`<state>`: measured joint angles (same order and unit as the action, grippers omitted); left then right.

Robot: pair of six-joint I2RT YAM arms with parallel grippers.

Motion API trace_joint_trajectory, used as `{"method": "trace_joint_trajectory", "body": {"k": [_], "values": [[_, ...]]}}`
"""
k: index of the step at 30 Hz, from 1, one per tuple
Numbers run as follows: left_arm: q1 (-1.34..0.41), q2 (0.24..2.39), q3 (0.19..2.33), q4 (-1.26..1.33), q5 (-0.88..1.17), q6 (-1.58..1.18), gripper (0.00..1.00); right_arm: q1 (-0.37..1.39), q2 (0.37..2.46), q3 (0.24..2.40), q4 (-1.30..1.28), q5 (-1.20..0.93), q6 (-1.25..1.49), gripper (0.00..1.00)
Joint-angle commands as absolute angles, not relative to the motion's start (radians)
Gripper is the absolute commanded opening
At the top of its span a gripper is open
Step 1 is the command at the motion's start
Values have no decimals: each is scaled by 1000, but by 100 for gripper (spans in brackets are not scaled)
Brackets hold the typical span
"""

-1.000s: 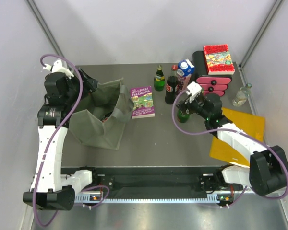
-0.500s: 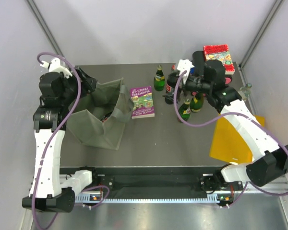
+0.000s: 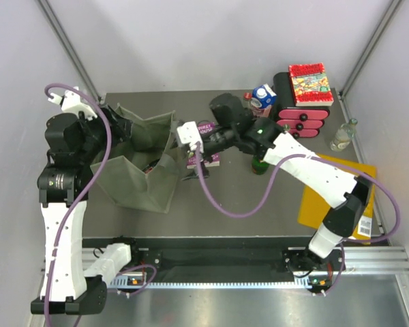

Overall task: Take the beverage out of the canvas bag
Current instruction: Adjust the canvas bag at the center of the board.

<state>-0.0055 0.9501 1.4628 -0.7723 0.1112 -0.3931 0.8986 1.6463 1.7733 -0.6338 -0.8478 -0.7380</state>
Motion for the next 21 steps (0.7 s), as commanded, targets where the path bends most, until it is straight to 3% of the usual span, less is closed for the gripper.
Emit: {"method": "trace_joint_trajectory", "body": {"k": [1, 21], "values": [[-6, 920, 1431, -758, 121, -385, 73, 989, 1687, 1861, -634, -813, -801, 100], [-6, 937, 1394, -764, 135, -387, 72, 1138, 1936, 2026, -537, -660, -672, 98]]}}
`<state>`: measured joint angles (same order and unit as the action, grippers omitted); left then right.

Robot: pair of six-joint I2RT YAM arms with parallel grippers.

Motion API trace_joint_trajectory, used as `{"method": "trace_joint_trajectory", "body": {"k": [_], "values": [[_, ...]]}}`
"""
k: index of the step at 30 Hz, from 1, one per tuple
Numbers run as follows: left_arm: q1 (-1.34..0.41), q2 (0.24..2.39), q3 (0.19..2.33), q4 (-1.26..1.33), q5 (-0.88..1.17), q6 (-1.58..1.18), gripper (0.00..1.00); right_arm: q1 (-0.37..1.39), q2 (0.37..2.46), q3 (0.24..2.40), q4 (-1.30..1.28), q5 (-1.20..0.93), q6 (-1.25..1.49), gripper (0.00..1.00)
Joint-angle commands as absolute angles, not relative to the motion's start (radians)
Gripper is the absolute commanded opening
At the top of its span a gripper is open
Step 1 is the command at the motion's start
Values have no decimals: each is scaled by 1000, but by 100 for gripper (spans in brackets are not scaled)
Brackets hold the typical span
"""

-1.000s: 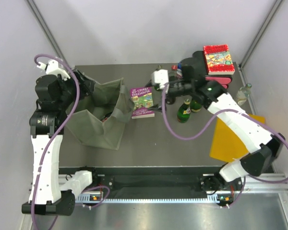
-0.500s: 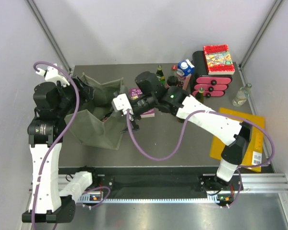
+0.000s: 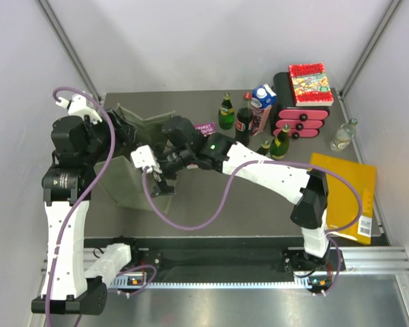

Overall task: Take the beverage out of the canvas bag
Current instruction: Adjust the canvas bag at the center of the board.

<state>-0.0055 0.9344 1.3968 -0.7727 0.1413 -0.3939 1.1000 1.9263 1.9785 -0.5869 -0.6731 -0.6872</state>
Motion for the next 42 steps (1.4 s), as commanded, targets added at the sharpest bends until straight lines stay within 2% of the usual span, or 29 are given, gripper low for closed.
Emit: {"method": "trace_joint_trajectory", "body": {"k": [1, 8, 10, 13, 14, 20, 23, 33, 42], "values": [[-6, 940, 1393, -767, 133, -385, 72, 1143, 1939, 2022, -534, -660, -673, 98], [-6, 957, 1356, -775, 114, -367, 72, 1181, 1882, 1913, -488, -673, -724, 90], [-6, 965, 1345, -773, 107, -367, 72, 1190, 1875, 1895, -492, -692, -735, 85], [-6, 980, 1341, -775, 120, -365, 72, 1193, 1873, 1870, -521, -716, -762, 66], [-6, 983, 1339, -778, 127, -365, 72, 1193, 1871, 1861, -529, -722, -788, 56], [-6, 996, 1332, -805, 137, -350, 71, 1196, 1859, 1783, -552, -742, -862, 35], [-6, 1000, 1328, -828, 130, -345, 71, 1203, 1867, 1755, -534, -756, -865, 30], [-8, 1003, 1290, -880, 135, -344, 71, 1210, 1896, 1710, -423, -755, -836, 30], [-6, 1011, 1233, -931, 196, -363, 70, 1212, 1898, 1678, -436, -781, -868, 32]]}}
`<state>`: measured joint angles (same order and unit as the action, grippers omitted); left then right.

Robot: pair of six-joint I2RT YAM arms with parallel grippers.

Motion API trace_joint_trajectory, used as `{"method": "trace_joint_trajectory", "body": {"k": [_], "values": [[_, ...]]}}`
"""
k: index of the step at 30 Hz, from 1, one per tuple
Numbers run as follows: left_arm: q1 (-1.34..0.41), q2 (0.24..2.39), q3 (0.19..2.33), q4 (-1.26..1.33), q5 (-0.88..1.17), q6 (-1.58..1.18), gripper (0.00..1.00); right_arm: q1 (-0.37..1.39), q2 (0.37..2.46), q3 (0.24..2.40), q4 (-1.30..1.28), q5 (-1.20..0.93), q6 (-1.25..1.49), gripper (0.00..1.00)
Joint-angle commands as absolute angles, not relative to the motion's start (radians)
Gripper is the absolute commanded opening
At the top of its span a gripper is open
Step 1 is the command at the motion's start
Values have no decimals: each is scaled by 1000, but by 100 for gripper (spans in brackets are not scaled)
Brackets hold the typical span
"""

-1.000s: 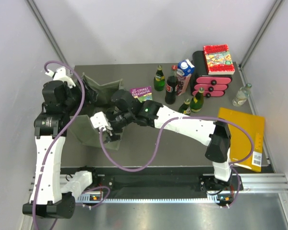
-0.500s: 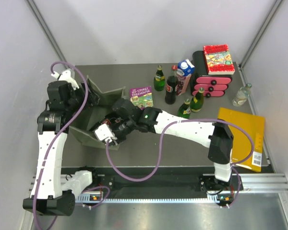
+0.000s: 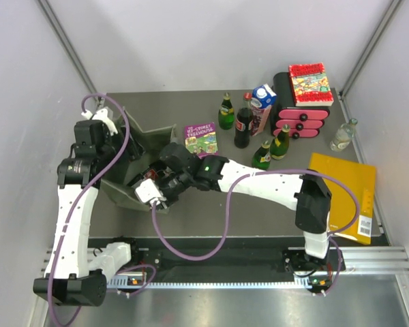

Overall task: Take the beverage out of the canvas bag
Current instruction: Adjust the canvas bag at the center of the board.

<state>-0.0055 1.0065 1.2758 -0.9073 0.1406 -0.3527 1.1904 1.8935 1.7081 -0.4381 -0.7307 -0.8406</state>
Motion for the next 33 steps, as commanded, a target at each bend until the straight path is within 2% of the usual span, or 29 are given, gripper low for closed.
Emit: {"method": "trace_joint_trajectory", "body": {"k": [1, 11, 33], "values": [[-6, 1011, 1223, -928, 207, -383, 70, 1212, 1896, 1674, -446, -790, -888, 33], [-6, 1005, 1178, -907, 238, -405, 70, 1206, 1891, 1611, -575, -755, -1017, 36], [-6, 907, 1008, -825, 388, -305, 71, 1210, 1908, 1499, -529, -678, -1048, 34]]}}
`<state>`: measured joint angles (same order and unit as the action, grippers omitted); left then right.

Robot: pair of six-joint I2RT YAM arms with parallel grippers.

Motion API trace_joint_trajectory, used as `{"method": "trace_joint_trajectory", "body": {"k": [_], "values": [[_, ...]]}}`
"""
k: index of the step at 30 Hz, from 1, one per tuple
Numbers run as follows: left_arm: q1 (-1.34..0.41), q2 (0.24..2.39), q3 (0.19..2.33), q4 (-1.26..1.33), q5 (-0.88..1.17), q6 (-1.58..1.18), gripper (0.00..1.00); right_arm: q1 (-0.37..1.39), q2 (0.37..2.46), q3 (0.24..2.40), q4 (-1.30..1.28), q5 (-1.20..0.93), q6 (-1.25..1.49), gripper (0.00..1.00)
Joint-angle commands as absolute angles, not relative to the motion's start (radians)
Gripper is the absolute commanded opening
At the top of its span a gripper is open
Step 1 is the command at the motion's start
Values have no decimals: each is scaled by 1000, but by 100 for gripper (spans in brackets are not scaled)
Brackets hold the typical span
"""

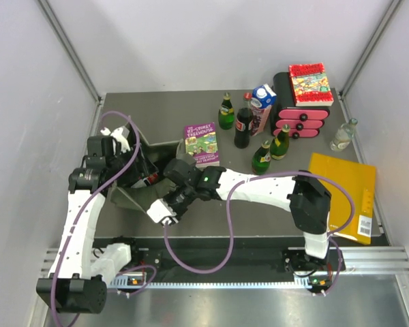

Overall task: Take the beverage out of the canvas bag
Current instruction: Adjust the canvas bag at the center of the board.

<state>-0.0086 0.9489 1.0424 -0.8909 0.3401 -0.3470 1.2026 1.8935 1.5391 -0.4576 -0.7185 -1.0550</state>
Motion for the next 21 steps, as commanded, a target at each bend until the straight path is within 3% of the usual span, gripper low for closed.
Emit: {"method": "trace_joint_trajectory", "body": {"k": [1, 15, 21], "values": [[-6, 899, 993, -816, 388, -298, 72, 1209, 1907, 1494, -523, -673, -1045, 34], [-6, 867, 979, -715, 377, -239, 74, 1178, 1922, 1539, -500, -666, -976, 39], [-6, 888, 983, -686, 379, -226, 74, 1129, 1927, 1580, -485, -699, -893, 49]]}}
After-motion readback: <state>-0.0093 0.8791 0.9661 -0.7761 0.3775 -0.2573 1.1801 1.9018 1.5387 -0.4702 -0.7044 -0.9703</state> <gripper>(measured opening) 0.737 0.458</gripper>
